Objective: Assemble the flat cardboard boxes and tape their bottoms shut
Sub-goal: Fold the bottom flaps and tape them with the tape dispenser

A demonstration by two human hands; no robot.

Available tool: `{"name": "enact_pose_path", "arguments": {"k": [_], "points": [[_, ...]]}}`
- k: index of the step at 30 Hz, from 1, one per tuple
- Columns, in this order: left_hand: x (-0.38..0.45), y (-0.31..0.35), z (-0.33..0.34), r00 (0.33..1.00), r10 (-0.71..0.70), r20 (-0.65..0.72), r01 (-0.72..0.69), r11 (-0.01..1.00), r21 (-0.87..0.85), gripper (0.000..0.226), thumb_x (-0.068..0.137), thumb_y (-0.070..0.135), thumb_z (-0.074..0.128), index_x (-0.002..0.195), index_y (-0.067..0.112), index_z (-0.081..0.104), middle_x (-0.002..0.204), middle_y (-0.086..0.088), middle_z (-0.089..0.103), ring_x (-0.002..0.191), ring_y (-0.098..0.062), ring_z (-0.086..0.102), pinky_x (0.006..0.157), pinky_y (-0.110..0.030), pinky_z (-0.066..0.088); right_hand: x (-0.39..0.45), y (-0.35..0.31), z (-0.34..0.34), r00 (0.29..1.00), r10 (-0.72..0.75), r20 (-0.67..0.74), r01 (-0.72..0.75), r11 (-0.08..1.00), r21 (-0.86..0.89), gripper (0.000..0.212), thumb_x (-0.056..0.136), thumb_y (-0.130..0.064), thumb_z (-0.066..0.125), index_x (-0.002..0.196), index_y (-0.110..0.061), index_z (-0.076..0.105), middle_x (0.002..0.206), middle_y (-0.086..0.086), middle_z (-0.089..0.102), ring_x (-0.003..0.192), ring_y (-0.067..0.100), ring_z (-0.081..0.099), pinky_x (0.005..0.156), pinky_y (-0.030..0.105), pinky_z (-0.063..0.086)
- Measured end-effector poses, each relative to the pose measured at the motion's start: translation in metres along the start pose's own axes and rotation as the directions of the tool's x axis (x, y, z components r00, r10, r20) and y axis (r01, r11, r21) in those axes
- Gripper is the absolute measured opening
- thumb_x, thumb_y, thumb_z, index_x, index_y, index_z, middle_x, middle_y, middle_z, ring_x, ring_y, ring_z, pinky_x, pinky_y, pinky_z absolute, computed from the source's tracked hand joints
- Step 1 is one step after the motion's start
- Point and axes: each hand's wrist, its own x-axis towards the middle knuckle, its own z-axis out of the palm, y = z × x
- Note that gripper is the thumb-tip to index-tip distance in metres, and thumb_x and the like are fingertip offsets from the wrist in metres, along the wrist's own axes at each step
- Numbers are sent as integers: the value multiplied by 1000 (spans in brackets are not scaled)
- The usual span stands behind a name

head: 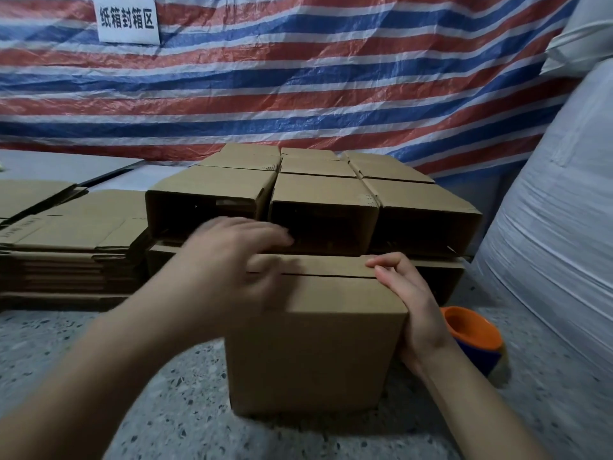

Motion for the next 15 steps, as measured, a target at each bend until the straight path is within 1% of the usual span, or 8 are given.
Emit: {"name": "enact_pose_path", "arguments": {"k": [3,5,7,8,9,11,13,15], "points": [[5,29,16,967,102,234,-127,987,96,77,81,79,4,149,49,21,154,30,17,143,5,13,115,-24,3,0,2,-3,1000,10,10,-10,999,-36,27,83,-41,57,98,-23,70,99,6,70,83,19,69,64,30,56],[5,31,26,957,106,271,-149,979,142,88,71,78,0,152,47,15,158,28,13,144,7,8,109,-16,-1,1,4,-6,1000,21,-6,-21,994,-104,29,90,-45,52,105,-28,70,100,0,71,88,16,70,68,30,57],[6,26,27,962,125,242,-163,976,145,91,68,78,-1,152,47,15,157,30,14,143,9,8,105,-12,-2,8,6,-21,988,-36,-150,-24,924,-381,27,101,-44,47,114,-27,64,108,-1,67,101,17,65,76,28,52],[6,24,27,965,135,226,-169,976,138,91,68,79,-1,152,47,16,157,30,15,142,9,9,105,-12,-1,12,7,-34,967,-98,-235,-70,783,-618,28,102,-46,48,116,-24,59,112,0,64,105,18,61,74,27,47],[6,24,27,966,144,216,-175,976,130,91,68,79,-1,151,47,17,156,30,16,142,9,10,105,-12,-1,15,7,-48,954,-138,-266,-153,539,-828,35,100,-52,50,118,-22,55,116,0,60,105,20,59,72,28,45],[6,24,28,965,154,211,-181,977,116,91,69,80,0,151,47,19,156,29,19,142,8,12,105,-12,1,16,9,-74,956,-84,-282,-276,80,-958,57,92,-69,48,118,-18,50,115,3,57,102,24,60,73,34,48],[6,24,27,964,154,218,-183,975,122,87,72,78,2,151,46,19,157,28,19,142,7,11,105,-12,0,14,14,-90,946,1,-325,-323,-94,-942,67,86,-80,42,109,-18,50,104,2,57,92,23,61,71,36,51],[6,24,27,962,156,223,-189,973,134,85,74,76,2,152,46,17,157,27,17,143,6,10,104,-12,-1,9,22,-98,946,40,-322,-314,-144,-939,67,82,-85,42,99,-20,52,92,-3,57,83,18,61,65,33,51]]}}
